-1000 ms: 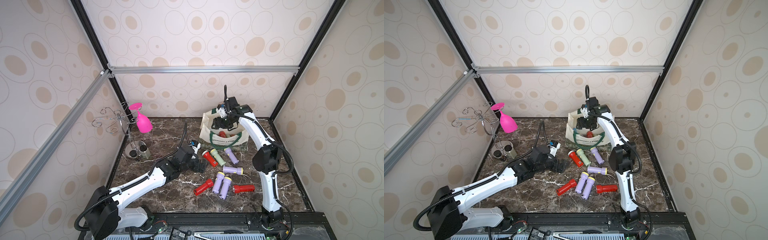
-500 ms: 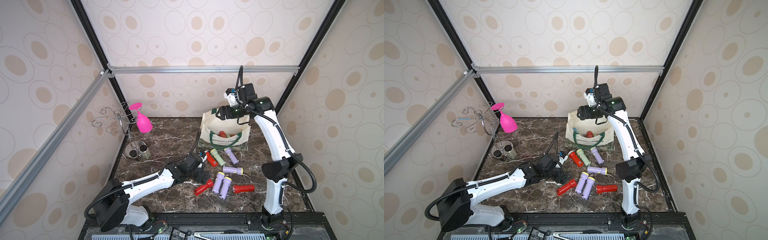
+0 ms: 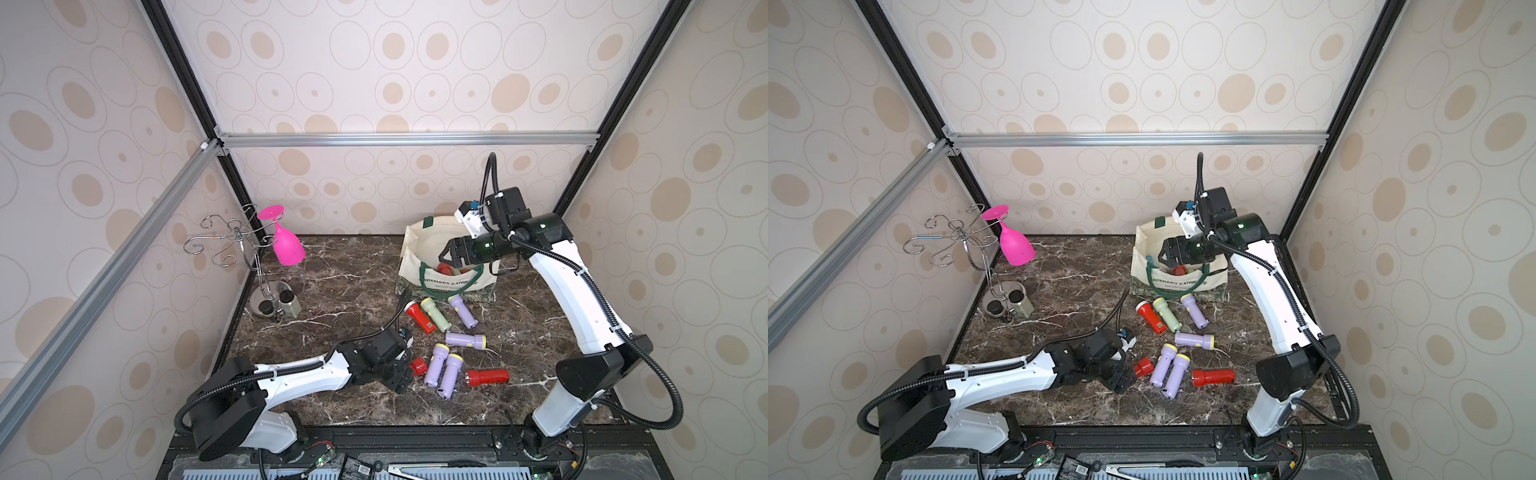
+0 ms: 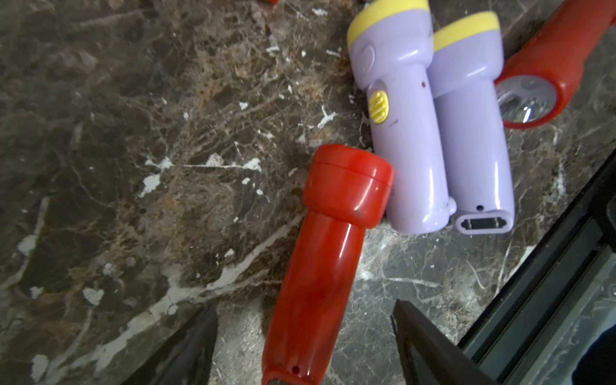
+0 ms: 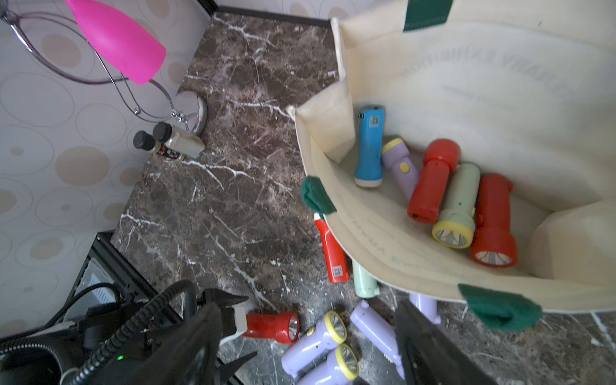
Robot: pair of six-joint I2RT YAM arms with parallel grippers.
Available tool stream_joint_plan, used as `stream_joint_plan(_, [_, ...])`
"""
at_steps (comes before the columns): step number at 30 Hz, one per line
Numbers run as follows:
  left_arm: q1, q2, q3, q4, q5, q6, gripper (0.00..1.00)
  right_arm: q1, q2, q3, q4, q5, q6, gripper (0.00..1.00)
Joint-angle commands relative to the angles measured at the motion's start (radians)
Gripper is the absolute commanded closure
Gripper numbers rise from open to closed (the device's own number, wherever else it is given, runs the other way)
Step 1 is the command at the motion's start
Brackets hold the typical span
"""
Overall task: Put the flashlights into the tote bags
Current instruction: Pick up the flashlight from the center of the board.
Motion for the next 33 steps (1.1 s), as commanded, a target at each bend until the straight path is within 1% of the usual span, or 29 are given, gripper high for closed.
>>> stream_joint_plan(1, [-0.015, 0.008, -0.011, 0.014, -0.003, -0.017, 0.19, 0.008, -0.083, -0.100, 0.022, -0.035, 0.016, 0.16])
stream_joint_plan(6, [-0.027, 0.031, -0.018, 0.008, -0.014, -0.008, 0.23, 0.025, -0.167, -0.240, 0.058, -0.048, 0.042, 0.15])
stream_joint_plan(11, [-0.032, 0.055, -0.011, 0.009, -0.022, 0.004, 0.27, 0.028, -0.224, -0.320, 0.077, -0.039, 0.059, 0.15])
stream_joint_plan(18, [-0.035, 0.104, 0.000, 0.011, -0.020, 0.036, 0.41, 0.027, -0.259, -0.344, 0.070, -0.022, 0.061, 0.15])
stream_joint_plan(22, [-0.037, 0.119, 0.010, 0.007, -0.023, 0.046, 0.45, 0.026, -0.264, -0.356, 0.073, -0.020, 0.064, 0.15])
stream_joint_plan(27, [-0.039, 0.120, 0.002, 0.012, -0.023, 0.042, 0.52, 0.027, -0.263, -0.353, 0.075, -0.023, 0.064, 0.15])
stream_joint_plan(33, [-0.038, 0.107, -0.013, 0.026, -0.015, 0.025, 0.64, 0.026, -0.264, -0.356, 0.074, -0.016, 0.062, 0.15])
